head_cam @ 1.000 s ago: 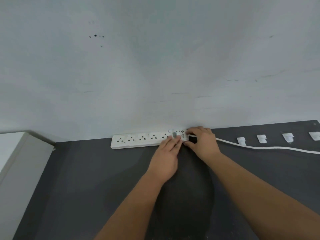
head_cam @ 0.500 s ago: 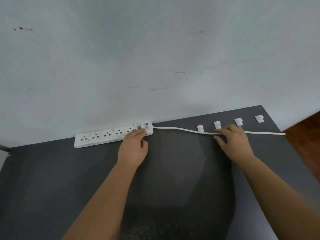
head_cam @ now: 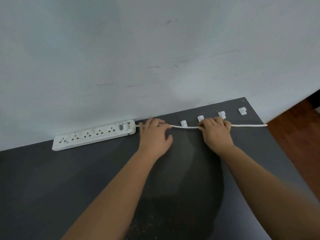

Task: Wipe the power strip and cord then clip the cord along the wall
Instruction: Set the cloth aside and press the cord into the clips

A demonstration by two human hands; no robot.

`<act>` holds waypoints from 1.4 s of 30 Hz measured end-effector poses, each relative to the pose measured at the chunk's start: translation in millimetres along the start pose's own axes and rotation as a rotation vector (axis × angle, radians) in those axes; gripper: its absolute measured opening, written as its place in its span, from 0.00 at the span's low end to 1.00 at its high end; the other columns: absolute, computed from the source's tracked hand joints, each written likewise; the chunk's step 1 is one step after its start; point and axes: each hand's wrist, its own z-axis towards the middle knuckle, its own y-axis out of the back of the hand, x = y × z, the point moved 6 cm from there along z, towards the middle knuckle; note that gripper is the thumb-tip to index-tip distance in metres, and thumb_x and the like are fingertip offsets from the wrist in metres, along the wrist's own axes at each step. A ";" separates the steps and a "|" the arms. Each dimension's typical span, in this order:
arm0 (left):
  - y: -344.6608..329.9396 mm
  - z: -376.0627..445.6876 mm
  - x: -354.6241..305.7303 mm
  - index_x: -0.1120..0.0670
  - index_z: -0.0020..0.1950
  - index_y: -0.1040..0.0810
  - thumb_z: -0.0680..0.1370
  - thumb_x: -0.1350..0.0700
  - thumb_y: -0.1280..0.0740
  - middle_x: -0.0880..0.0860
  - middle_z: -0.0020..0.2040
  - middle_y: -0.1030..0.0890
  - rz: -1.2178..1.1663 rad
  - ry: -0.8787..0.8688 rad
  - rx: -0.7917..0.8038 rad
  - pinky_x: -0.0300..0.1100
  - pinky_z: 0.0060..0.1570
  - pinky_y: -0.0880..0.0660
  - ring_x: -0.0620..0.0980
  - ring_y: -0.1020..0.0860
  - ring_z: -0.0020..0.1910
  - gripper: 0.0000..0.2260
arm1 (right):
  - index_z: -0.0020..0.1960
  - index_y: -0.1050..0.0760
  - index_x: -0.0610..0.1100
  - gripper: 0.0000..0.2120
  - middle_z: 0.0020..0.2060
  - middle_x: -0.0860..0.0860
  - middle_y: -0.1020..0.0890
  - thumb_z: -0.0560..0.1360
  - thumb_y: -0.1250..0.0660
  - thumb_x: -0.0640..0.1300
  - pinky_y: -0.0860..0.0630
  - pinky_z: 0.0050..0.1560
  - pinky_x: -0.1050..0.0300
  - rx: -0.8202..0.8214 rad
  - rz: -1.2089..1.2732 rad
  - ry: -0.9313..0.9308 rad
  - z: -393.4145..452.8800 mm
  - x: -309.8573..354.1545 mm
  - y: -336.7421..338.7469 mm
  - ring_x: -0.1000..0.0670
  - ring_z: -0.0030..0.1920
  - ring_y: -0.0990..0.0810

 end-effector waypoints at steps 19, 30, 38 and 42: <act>-27.6 90.3 -51.0 0.49 0.52 0.16 0.74 0.55 0.30 0.49 0.49 0.16 -0.027 -0.228 0.400 0.44 0.52 0.23 0.47 0.19 0.46 0.08 | 0.43 0.21 0.47 0.04 0.38 0.52 0.19 0.73 0.34 0.46 0.43 0.46 0.53 -0.144 0.060 0.104 8.4 -5.3 3.6 0.45 0.43 0.23; -27.8 89.9 -57.0 0.49 0.48 0.18 0.76 0.54 0.32 0.47 0.44 0.26 0.106 -0.372 0.357 0.45 0.46 0.26 0.48 0.24 0.47 0.04 | 0.41 0.22 0.47 0.11 0.36 0.52 0.20 0.74 0.40 0.49 0.43 0.44 0.53 -0.189 0.044 0.074 10.7 -3.8 1.3 0.44 0.41 0.23; -37.9 75.0 -55.8 0.54 0.54 0.22 0.79 0.56 0.39 0.53 0.52 0.23 0.163 -0.460 0.229 0.49 0.48 0.26 0.53 0.24 0.49 0.08 | 0.43 0.21 0.46 0.03 0.37 0.50 0.19 0.74 0.33 0.44 0.42 0.47 0.52 -0.180 0.110 -0.008 10.5 -5.2 -4.4 0.42 0.43 0.24; -41.5 73.1 -53.9 0.55 0.57 0.22 0.80 0.56 0.39 0.54 0.53 0.24 0.178 -0.492 0.193 0.49 0.49 0.26 0.54 0.25 0.50 0.09 | 0.44 0.21 0.46 0.03 0.38 0.50 0.19 0.73 0.33 0.43 0.44 0.46 0.53 -0.181 0.145 -0.016 12.7 -5.2 -1.1 0.42 0.44 0.24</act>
